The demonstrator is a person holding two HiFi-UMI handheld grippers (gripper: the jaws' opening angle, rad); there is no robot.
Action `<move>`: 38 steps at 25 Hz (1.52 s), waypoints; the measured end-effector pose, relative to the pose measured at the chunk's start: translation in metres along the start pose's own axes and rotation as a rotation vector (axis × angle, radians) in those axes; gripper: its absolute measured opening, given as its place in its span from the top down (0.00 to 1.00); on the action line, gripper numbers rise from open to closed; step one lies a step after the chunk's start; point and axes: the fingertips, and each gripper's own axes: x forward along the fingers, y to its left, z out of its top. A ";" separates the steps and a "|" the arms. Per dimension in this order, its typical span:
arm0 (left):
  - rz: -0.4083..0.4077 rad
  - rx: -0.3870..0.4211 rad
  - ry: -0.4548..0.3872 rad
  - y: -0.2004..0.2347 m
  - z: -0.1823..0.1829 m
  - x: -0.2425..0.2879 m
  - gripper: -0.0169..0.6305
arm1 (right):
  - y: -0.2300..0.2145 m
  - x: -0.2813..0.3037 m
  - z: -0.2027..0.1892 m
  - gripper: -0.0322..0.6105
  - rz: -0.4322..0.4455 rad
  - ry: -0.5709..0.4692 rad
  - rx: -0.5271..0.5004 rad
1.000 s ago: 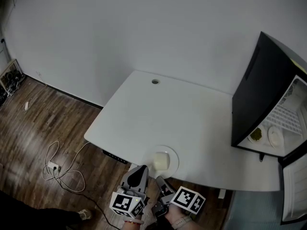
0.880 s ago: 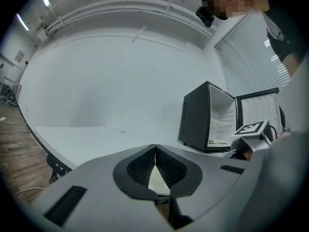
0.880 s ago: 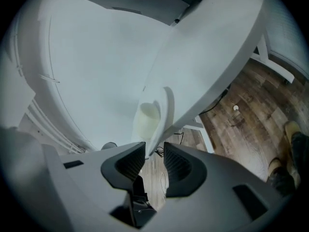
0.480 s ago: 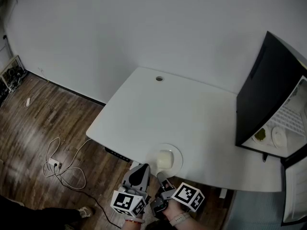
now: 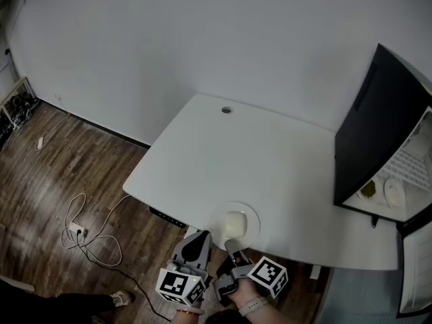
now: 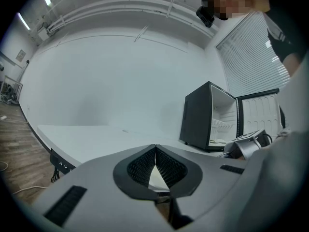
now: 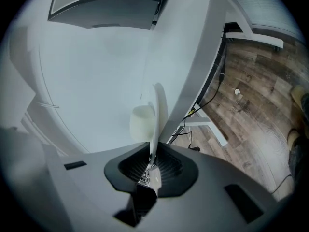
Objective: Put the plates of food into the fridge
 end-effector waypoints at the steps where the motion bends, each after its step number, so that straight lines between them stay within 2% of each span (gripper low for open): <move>1: 0.000 -0.001 0.001 0.000 0.000 0.001 0.96 | 0.001 0.000 0.000 0.88 0.004 0.003 -0.001; 13: -0.011 -0.005 0.004 0.000 0.002 0.008 0.96 | 0.002 -0.009 0.005 0.93 0.021 0.015 0.046; 21: -0.035 0.001 0.012 -0.011 0.010 0.023 0.96 | 0.002 -0.025 0.024 0.93 0.010 -0.012 0.069; 28: -0.110 0.002 0.013 -0.043 0.013 0.051 0.96 | 0.009 -0.054 0.059 0.93 0.012 -0.083 0.096; 38: -0.263 -0.018 0.017 -0.120 0.018 0.105 0.96 | 0.021 -0.122 0.128 0.93 0.019 -0.232 0.135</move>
